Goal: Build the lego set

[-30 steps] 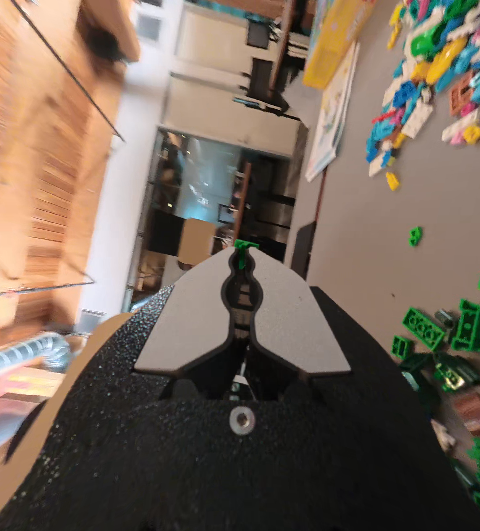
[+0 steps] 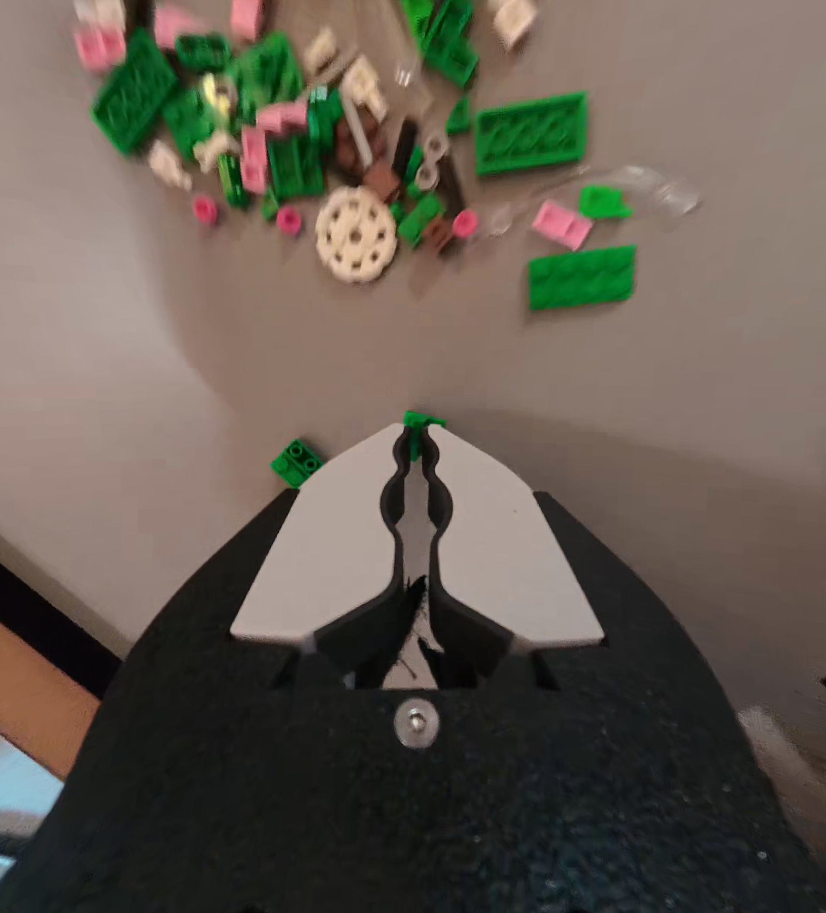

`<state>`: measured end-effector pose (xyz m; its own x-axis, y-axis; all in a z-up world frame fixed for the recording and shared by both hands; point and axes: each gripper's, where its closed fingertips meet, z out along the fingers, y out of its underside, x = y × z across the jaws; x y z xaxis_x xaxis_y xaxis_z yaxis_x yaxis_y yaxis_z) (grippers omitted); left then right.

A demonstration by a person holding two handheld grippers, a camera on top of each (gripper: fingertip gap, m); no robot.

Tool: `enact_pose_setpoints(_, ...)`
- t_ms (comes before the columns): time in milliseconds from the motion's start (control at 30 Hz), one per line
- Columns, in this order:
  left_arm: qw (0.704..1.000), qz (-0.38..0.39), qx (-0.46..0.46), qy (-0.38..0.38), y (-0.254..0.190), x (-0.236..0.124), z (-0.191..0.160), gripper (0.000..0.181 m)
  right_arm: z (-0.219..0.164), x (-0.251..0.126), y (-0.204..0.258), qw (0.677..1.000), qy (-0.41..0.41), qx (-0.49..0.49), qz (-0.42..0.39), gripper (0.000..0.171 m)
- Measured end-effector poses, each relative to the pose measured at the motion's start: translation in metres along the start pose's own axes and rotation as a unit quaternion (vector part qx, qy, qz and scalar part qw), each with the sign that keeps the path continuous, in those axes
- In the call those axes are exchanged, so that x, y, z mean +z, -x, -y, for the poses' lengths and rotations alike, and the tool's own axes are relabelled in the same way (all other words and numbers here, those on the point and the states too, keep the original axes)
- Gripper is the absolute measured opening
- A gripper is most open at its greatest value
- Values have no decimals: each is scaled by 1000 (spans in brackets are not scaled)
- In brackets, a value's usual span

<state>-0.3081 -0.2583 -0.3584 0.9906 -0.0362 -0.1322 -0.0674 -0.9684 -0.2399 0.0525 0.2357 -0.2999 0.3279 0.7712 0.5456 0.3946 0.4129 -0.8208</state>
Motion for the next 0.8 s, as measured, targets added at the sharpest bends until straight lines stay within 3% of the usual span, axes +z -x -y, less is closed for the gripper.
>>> enact_pose_setpoints(200, 998, -38, -51, -13, 0, 4, -2, 5, 0, 0, 0, 1000, 0, -2, 0, 0)
enact_pose_setpoints(300, 996, -60, -61, -4, -6, 3, -1, 26, 0, 0, 1, 1000, 1, -4, 0, 0)
enact_pose_setpoints(467, 997, -61, -49, -24, -7, -3, 8, 34, -1, 0, 1, 1000, 2, -4, 2, 0)
enact_pose_setpoints(633, 980, -59, 25, -191, -27, -22, 87, 32, -1, 1, 2, 1000, 4, -6, 3, 0)
enact_pose_setpoints(800, 978, -28, 60, -198, -31, -2, 129, 29, -1, 1, 3, 1000, 3, -7, 5, 0)
